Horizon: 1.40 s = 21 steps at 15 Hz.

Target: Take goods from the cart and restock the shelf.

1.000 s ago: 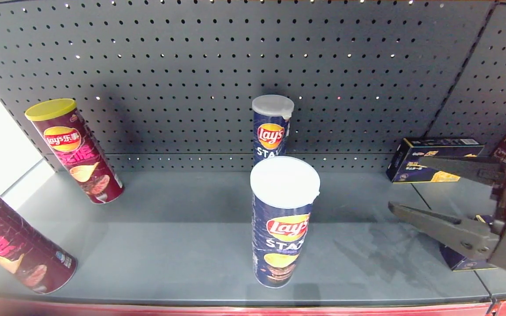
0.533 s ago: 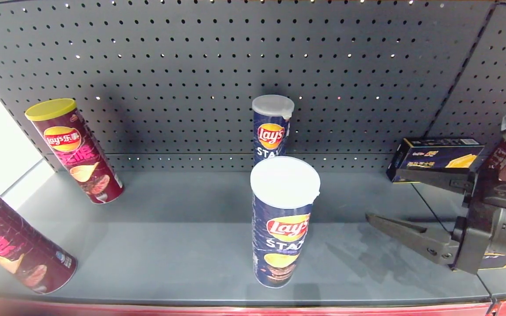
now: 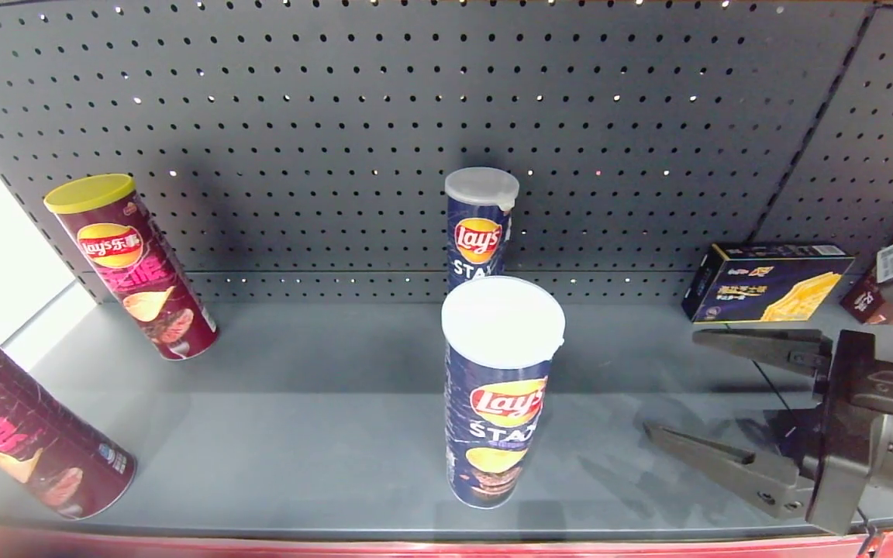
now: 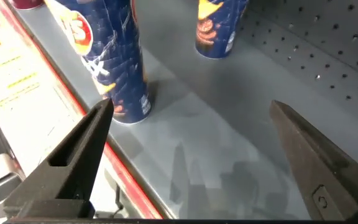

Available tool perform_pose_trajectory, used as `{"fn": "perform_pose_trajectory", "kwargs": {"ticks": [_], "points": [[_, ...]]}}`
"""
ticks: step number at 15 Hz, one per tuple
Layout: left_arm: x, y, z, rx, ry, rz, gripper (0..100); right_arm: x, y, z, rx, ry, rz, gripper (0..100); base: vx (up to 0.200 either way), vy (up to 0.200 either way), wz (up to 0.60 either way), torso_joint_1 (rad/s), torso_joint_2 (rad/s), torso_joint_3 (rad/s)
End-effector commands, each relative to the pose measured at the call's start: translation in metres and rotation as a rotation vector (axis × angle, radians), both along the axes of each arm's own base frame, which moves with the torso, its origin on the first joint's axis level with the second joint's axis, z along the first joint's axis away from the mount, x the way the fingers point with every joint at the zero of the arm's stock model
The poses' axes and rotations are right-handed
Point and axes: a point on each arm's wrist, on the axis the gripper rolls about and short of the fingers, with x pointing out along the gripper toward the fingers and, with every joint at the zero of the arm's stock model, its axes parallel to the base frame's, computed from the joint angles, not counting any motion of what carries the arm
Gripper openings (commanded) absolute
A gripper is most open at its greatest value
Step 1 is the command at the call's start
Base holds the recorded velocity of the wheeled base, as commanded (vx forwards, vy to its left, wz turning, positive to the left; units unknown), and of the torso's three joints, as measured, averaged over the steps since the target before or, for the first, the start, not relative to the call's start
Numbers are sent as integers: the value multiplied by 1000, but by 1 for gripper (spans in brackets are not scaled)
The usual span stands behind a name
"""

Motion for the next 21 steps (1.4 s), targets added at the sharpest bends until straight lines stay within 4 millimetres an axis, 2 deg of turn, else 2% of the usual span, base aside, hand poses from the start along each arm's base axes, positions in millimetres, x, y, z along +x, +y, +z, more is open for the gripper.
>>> {"fn": "perform_pose_trajectory", "kwargs": {"ticks": [1,8,11,13,15,17,19,20,21], "points": [[0,0,0,0,0,0,100,1,1,-6,-16,17,0,100,0,0,0,0,0,0],[0,0,0,0,0,0,100,2,-1,0,-1,-1,-15,100,0,0,0,0,0,0],[0,0,0,0,0,0,100,-7,-18,9,45,-58,-64,100,0,0,0,0,0,0],[0,0,0,0,0,0,100,-20,-36,18,92,-119,-107,100,0,0,0,0,0,0],[0,0,0,0,2,0,100,-47,-68,18,143,-202,-209,100,0,0,0,0,0,0],[0,0,0,0,2,0,100,-68,-85,7,165,-245,-283,100,0,0,0,0,0,0],[0,0,0,0,2,0,100,-98,-105,-15,187,-315,-419,100,0,0,0,0,0,0],[0,0,0,0,2,0,100,-108,-110,-23,192,-341,-466,100,0,0,0,0,0,0],[0,0,0,0,0,0,100,-122,-115,-39,189,-364,-512,100,0,0,0,0,0,0]]}}
